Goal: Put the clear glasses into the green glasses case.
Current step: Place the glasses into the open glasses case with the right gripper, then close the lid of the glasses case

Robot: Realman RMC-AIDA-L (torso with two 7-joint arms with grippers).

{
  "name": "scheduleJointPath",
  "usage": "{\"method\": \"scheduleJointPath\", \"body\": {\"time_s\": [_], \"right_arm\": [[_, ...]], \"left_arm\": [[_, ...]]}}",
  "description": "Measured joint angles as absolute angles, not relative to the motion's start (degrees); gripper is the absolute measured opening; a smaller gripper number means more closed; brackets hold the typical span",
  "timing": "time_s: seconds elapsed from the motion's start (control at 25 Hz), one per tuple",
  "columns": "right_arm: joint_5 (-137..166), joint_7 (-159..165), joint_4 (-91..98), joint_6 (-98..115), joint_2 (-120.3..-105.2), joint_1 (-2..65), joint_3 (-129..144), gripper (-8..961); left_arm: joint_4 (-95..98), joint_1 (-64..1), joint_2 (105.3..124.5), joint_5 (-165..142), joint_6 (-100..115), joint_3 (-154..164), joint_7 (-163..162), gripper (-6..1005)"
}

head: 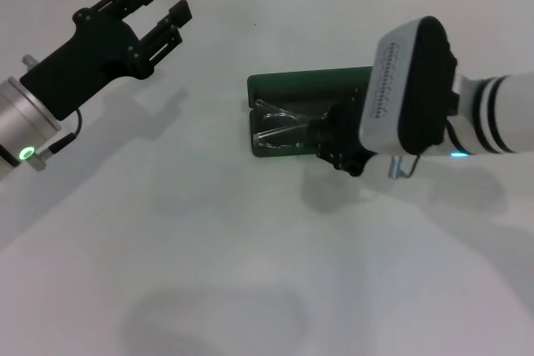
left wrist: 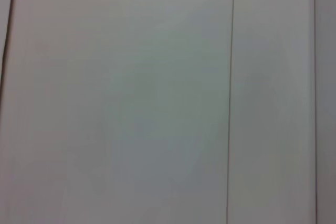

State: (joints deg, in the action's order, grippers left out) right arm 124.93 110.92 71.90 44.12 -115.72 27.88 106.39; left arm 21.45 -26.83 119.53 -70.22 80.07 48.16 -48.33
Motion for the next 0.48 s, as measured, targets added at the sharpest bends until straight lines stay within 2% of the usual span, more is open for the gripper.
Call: {"method": "scheduleJointPath", "body": {"time_s": [0.28,0.48], "right_arm": [[111.71,99.76,75.71,58.60,-115.63,22.21,93.68,241],[90.21,82.50,64.98,68.03,-115.55,20.51,79.58,243]], "left_arm": [[20.25,-26.63,119.84,-67.99,80.07,47.76,-46.00,579],[15.63,-27.44,119.96,-63.87,80.06,47.86,-41.68,579]]}}
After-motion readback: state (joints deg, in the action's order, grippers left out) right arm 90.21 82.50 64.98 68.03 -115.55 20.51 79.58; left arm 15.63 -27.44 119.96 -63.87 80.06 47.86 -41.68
